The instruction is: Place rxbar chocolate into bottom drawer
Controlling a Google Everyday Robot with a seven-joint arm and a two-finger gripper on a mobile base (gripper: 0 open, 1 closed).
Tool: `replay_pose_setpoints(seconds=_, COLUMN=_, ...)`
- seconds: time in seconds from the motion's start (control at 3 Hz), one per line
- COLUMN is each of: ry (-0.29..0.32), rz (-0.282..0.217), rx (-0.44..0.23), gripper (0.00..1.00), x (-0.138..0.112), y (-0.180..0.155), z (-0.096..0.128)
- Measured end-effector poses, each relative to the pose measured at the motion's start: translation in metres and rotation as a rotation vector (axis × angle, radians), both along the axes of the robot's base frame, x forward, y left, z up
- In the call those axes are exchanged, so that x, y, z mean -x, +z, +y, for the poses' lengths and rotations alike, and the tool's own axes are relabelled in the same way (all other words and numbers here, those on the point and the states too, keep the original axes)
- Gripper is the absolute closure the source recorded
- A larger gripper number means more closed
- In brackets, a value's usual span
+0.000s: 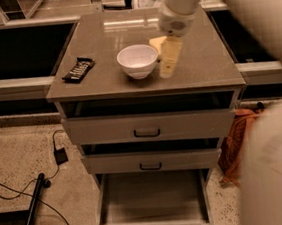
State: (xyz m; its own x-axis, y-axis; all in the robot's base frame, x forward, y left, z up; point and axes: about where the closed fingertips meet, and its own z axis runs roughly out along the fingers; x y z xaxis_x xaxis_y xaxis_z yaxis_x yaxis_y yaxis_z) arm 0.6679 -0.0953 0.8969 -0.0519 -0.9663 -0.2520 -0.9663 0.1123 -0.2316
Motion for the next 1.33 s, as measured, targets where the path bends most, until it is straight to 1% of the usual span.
replay_pose_setpoints(seconds=0.33, ry=0.071, rz=0.004, rx=-0.038, gripper=0.00, x=-0.064, y=-0.036, z=0.063)
replay_pose_setpoints(seconds=0.67, ry=0.128, rz=-0.046, rx=-0.130, gripper=0.00, x=-0.109, y=-0.037, z=0.123)
replay_pose_setpoints(seconds=1.0, ry=0.128, rz=-0.045, rx=-0.132, gripper=0.00, x=-0.109, y=-0.037, z=0.124)
replay_pose_setpoints(seconds=1.33, ry=0.166, rz=-0.002, rx=-0.230, gripper=0.00, x=-0.110, y=-0.044, z=0.171)
